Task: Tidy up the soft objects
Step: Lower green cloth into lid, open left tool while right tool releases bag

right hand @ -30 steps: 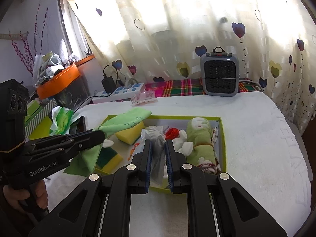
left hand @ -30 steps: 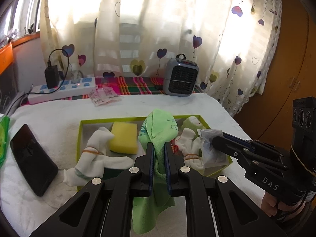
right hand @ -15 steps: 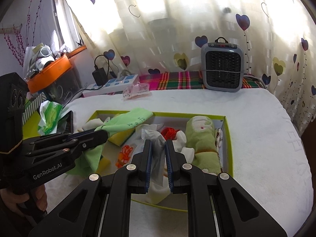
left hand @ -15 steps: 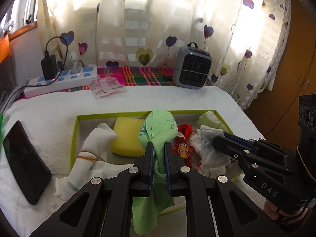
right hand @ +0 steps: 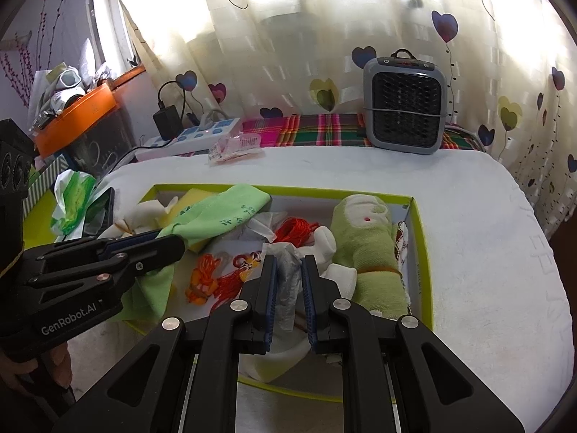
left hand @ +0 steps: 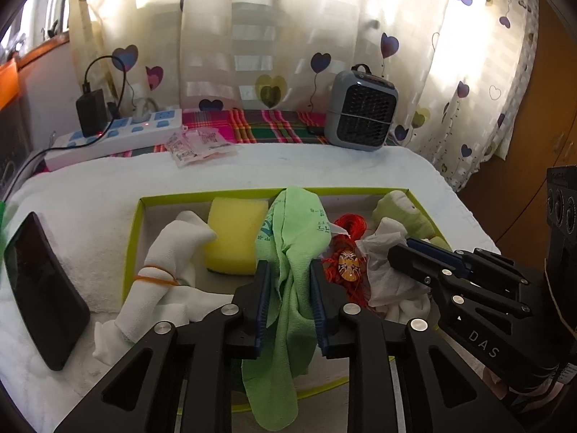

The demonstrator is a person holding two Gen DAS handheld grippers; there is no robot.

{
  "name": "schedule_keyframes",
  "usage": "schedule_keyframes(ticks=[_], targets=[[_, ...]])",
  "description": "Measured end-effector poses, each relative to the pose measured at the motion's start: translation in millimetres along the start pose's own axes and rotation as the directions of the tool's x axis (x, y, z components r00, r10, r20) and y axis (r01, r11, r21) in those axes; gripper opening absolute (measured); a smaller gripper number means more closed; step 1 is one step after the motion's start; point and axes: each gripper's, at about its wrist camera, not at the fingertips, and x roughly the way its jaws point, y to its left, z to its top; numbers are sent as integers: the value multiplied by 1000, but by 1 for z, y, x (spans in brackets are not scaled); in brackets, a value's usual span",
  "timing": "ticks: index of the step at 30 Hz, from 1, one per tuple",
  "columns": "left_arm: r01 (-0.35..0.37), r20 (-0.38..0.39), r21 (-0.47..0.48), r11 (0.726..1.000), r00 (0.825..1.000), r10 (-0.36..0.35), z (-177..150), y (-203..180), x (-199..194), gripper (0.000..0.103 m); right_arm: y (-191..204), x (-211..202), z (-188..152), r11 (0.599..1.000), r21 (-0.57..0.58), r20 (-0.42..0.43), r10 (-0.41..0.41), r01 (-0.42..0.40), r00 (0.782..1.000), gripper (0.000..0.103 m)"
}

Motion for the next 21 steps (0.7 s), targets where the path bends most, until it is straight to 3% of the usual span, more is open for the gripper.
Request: schedule_keyframes(ticks=[6,11,13,21], targets=[[-10,0,2,1000,1000,10,-1,-1,-1,31,2,1,-1,1000,-11,-3,-10,10,1000,19],[-25,3,3,1000,1000,25,-2,-1,-4,39,4,-1,-2,1000,-19,1,-3,3,1000,36],[-34,3,6,999,999,34,-2,-1,-5,44,6,-3,-2,1000,-23,7,-10,10,1000,38],[-54,3,-1,999,999,54,-7,-1,-14,49,9,-11,-5,1000,-18,20,-8,9,1000,47]])
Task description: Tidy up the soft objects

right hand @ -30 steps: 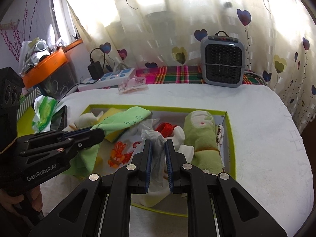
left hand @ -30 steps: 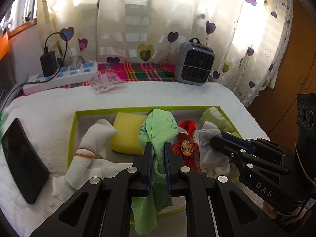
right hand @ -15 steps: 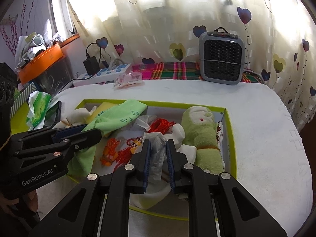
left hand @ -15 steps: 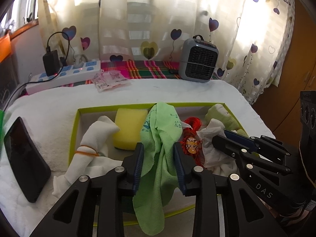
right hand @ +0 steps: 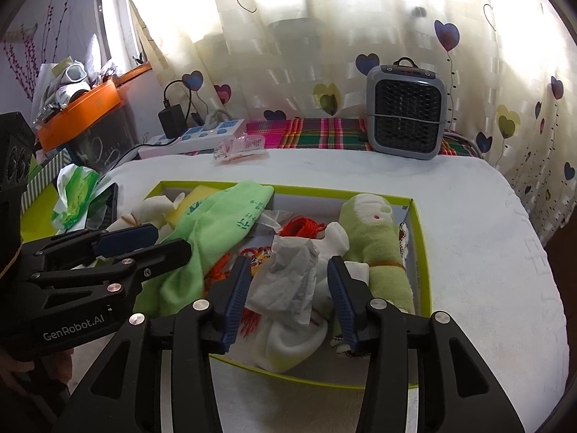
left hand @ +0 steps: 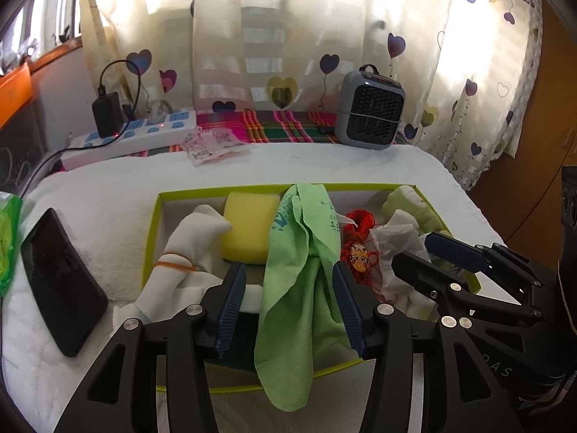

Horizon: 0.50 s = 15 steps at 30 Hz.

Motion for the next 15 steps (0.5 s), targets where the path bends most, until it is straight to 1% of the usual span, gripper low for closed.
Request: schedule_keyframes(ticks=[5,7,10,15], targets=[[-17,18,-5,1000,1000,17,-3,-2,-12,51,3,-9,-3,1000,8,18,8,-9,1000,51],[-21,21,-11,1000,1000,21,-5,-2,-16,51,4,-14,-5,1000,8,26,5,-5,1000,52],[-59,40,7,998,997,59,-9,-6,-25,52,6,-20,-9,1000,9,29,1,-1,1000,52],[-72,37,-10,997,997,72,-20,-8,-37,52,10,-30,-15,1000,9,32,-5,5,999,52]])
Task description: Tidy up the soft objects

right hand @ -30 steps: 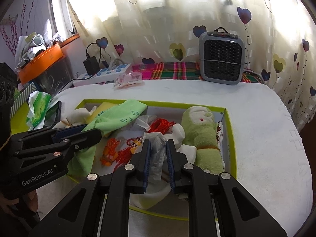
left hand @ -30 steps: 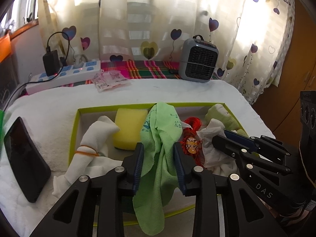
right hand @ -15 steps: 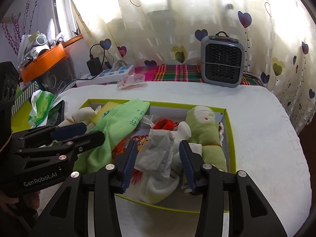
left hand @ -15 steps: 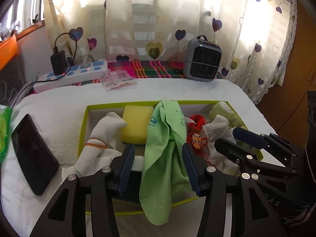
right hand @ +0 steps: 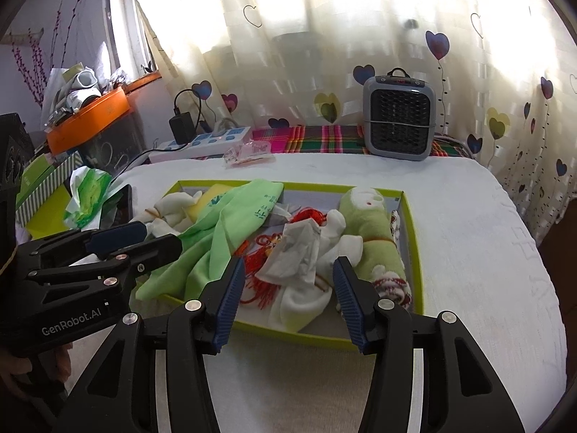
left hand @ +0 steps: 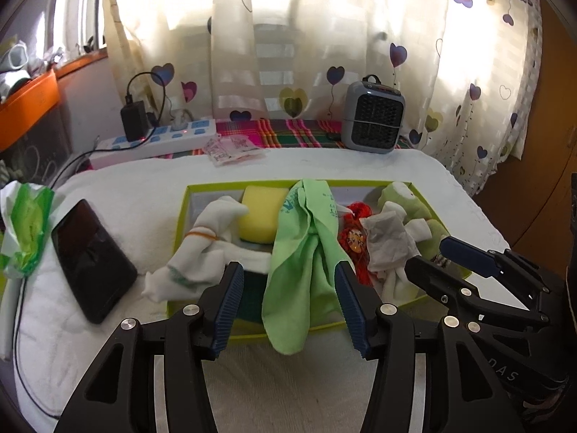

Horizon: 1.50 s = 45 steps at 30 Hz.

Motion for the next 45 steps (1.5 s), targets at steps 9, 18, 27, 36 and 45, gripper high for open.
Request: schedule_keyframes(ticks=[9,18,27,36,45], targets=[[-56,-19,-1,998,998,56,-27,-3,-19,52,4,-21,-22,999,17,-11,-31,31,999,52],[-60,-90,8,998,994,61,-63,-13,-17,52,5,-27,-51,997,25,-83,-67,70,994,52],[-84,-151,9,996,985,85,-85,-17,-7,52,1,-22,-69,994,18,-142,-105,109,984,53],[-134,-142,-4,991,981,132,-89,-14,-4,52,-4,-18,-76,992,23,-181,-121,128,976,58],[-159,-120,-2,987,980,157,-92,-17,-4,54,-1,-16,-78,990,0,-192,-141,144,971,62]])
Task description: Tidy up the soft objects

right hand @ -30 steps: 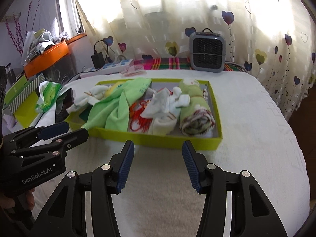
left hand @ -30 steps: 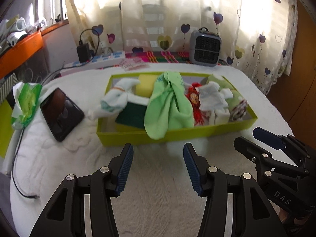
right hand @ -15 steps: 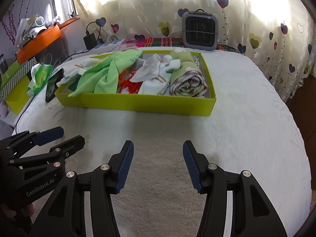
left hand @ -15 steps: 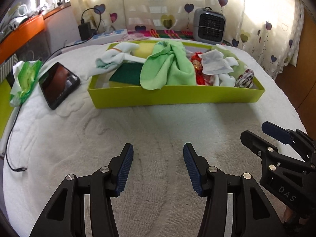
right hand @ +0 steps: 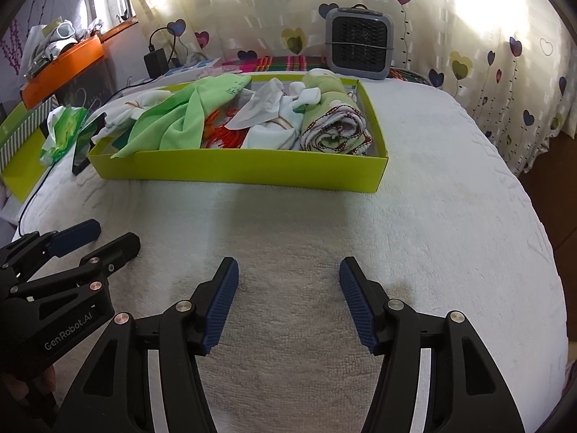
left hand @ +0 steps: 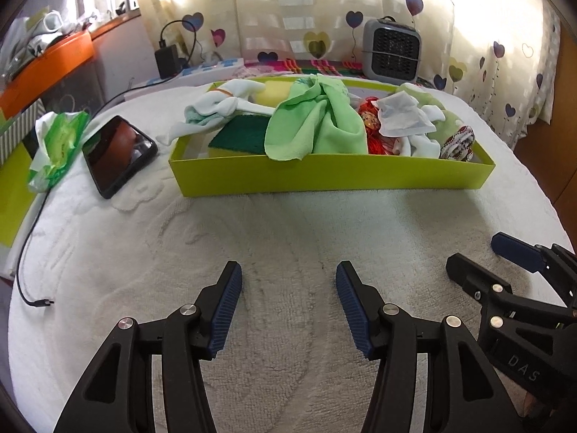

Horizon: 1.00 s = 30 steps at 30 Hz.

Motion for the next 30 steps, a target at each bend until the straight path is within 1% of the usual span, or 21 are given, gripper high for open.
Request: schedule_keyframes(ticks=[5,9,30], targets=[[-7,6,-9,1000,1000,7,-1,0,0,55,3,1,-1,1000,-18,-5,-15,14,1000,65],[-16,7,-6,1000,1000,16,0,-2,1,55,3,1,-1,1000,-20,-5,-17,17,1000,65],[-15,7,-7,1000,1000,15,-1,-2,1,55,3,2,-1,1000,-23,-6,-22,21,1000,65]])
